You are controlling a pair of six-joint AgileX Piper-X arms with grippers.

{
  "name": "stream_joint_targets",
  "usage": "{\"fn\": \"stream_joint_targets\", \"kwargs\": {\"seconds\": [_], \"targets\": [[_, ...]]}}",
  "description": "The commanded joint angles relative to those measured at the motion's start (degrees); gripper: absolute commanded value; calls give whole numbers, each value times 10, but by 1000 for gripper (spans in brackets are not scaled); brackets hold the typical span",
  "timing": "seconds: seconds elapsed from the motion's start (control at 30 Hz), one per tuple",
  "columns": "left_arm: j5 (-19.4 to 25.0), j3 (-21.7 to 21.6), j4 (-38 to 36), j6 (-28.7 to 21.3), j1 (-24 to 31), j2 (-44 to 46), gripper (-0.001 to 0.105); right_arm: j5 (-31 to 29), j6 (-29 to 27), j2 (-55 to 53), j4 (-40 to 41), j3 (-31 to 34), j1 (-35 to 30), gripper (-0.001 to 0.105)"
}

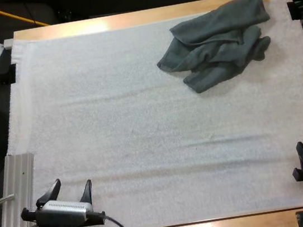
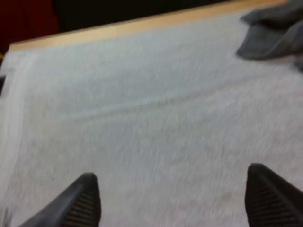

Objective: Pick towel from pile, fold and stack

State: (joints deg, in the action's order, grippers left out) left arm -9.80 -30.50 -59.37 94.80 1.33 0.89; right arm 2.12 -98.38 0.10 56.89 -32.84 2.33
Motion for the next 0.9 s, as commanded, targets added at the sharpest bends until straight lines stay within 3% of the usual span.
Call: {"fn": "stream_joint_targets", "kwargs": {"seconds": [0.0,0.33,0.4,0.67,0.87], "targets": [[-17,-33,17,15,-4,5,63,29,2,31,9,-43,2,63],[-55,-133,21,15,-59,-140,63,129,-6,149,33,-162,3,63],[-48,-129,20,12,-58,-135,62,119,-8,152,32,-156,1,63],[-100,-206,24,7,-114,-223,62,227,-17,249,49,-251,1,63],[-107,-228,18,6,-129,-256,61,243,-11,305,46,-281,1,63]]}}
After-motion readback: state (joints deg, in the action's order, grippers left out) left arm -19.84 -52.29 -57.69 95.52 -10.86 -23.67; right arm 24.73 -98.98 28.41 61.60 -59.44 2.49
